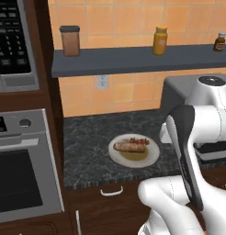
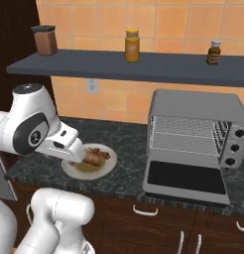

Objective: Pick up the kebab skewer and baguette bread, and place them inside the toaster oven. Close the toaster oven door and start by setting the timer.

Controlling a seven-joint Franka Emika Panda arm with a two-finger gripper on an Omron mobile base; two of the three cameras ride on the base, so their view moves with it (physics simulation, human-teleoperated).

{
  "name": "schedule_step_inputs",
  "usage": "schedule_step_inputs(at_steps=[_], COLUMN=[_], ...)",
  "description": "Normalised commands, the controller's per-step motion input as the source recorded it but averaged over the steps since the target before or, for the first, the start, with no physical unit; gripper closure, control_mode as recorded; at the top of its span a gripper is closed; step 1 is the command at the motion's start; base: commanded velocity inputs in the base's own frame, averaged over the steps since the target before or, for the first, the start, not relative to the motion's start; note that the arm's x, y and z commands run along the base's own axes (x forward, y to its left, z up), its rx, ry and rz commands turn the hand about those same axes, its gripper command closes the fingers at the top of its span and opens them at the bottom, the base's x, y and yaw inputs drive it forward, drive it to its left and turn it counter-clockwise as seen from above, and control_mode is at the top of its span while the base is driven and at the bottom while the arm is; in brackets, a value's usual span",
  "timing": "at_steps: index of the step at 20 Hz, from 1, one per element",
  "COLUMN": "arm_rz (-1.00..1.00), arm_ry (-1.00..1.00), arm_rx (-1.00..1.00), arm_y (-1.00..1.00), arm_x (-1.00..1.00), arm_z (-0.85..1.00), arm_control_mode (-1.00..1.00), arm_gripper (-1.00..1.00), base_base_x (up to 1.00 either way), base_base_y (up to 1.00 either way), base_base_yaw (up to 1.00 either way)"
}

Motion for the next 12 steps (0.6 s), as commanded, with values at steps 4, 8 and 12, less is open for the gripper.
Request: schedule_step_inputs(at_steps=[4,8,12], arm_rz=[0.00,0.00,0.00], arm_ry=[0.00,0.00,0.00], arm_rx=[0.00,0.00,0.00], arm_y=[0.00,0.00,0.00], arm_x=[0.00,0.00,0.00], arm_z=[0.00,0.00,0.00], arm_control_mode=[1.00,1.00,1.00], arm_gripper=[-1.00,-1.00,-1.00], base_base_x=[0.08,0.22,0.39], base_base_y=[-0.56,-0.44,-0.40], base_base_yaw=[0.00,0.00,0.00])
